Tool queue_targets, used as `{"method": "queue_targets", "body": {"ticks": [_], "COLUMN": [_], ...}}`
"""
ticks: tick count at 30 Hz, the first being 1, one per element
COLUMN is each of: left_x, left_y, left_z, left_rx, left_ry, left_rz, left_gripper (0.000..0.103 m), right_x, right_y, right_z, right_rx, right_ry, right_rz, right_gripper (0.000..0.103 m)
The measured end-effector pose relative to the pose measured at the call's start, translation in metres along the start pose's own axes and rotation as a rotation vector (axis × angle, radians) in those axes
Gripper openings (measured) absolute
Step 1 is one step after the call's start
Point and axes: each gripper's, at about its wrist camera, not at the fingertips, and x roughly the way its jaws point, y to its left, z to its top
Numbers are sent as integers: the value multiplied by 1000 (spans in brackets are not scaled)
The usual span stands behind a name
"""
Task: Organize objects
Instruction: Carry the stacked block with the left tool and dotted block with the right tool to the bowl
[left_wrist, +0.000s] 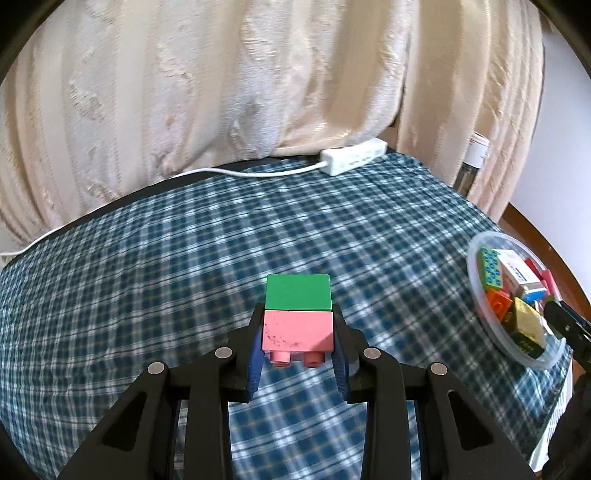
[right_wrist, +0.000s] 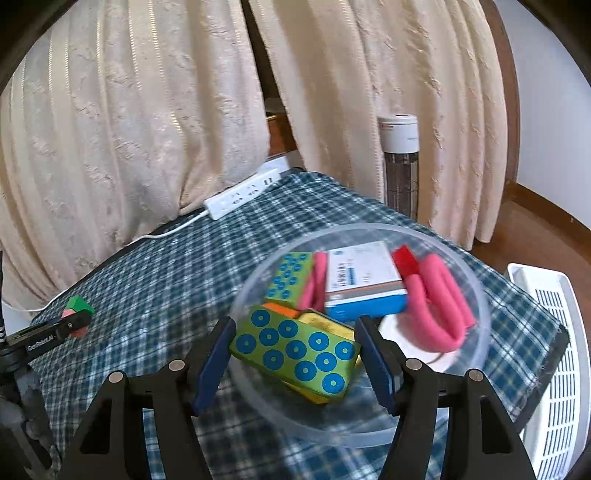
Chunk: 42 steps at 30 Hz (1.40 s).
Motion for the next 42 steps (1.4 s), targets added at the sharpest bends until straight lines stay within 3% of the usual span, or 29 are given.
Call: {"method": "queue_targets", "body": {"ticks": [15,42], "left_x": [3,11], "left_y": [-56,-88], "left_z": [6,6], "left_rx": [80,123], "left_ry": [-3,10], "left_rz": [-51,-86], "left_gripper": [33,33], "right_x": [15,25], "right_y": [-26,-38], "right_z": [-3,-3], "right_rx": [15,30], "right_ry": [33,60], "right_rz": [-2,4], "right_gripper": [70,70]}}
